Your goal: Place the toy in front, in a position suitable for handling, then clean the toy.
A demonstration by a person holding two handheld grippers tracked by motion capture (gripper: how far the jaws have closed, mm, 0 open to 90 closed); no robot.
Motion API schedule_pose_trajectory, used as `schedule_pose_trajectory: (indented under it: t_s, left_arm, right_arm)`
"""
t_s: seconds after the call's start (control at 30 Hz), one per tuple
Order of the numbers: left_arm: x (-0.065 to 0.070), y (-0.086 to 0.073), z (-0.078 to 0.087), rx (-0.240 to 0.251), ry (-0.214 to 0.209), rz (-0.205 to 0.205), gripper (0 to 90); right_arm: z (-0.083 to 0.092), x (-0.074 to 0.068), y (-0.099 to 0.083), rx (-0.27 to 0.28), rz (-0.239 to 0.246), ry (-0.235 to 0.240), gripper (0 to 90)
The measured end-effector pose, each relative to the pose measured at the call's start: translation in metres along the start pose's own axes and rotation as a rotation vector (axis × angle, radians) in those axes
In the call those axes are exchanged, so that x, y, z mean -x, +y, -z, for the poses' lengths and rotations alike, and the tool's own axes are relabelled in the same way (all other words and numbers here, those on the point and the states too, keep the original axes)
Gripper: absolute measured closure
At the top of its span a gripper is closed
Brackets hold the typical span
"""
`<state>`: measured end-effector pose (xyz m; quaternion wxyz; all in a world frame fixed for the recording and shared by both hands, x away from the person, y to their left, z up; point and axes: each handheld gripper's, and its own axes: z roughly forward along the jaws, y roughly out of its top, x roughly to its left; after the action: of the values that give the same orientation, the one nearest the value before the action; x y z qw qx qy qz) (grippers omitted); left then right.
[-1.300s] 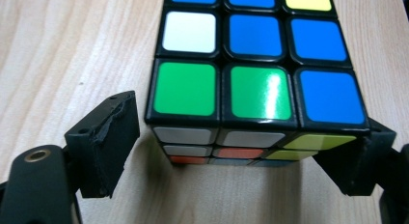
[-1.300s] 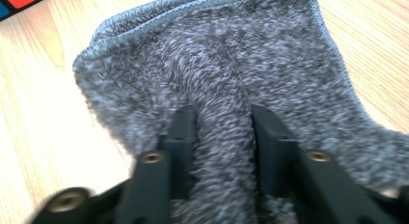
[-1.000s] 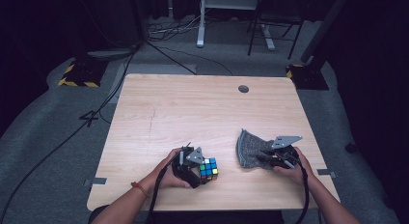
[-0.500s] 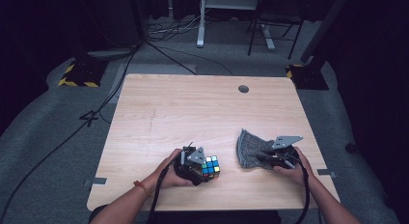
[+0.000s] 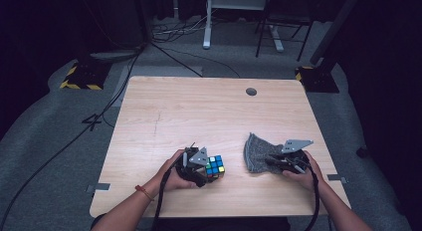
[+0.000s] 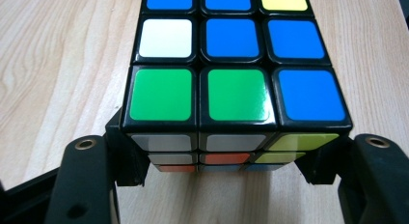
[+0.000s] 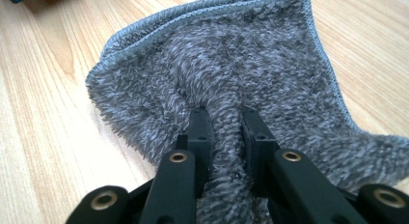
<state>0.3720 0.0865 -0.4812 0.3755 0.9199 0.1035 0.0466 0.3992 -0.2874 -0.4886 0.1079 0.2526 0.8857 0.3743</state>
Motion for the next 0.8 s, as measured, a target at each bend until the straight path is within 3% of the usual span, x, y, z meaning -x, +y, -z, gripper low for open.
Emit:
schedule_pose_trajectory:
  t_s: [0.23,0.5,0.77,0.8]
  left_arm:
    - [-0.001,0.000,0.000,-0.019,0.024,0.011,33.8]
    - [-0.004,0.007,-0.002,-0.028,0.057,0.005,33.8]
    - [-0.004,0.030,-0.016,-0.043,0.059,-0.037,33.8]
    - [-0.004,0.033,-0.018,-0.046,0.060,-0.040,33.9]
  right_arm:
    - [0.004,0.000,0.003,0.022,0.004,0.002,78.3]
    - [0.018,-0.007,0.020,0.101,0.017,0.020,78.4]
    - [0.026,-0.029,0.057,0.166,0.096,0.051,78.4]
    - [0.027,-0.036,0.068,0.182,0.116,0.066,78.4]
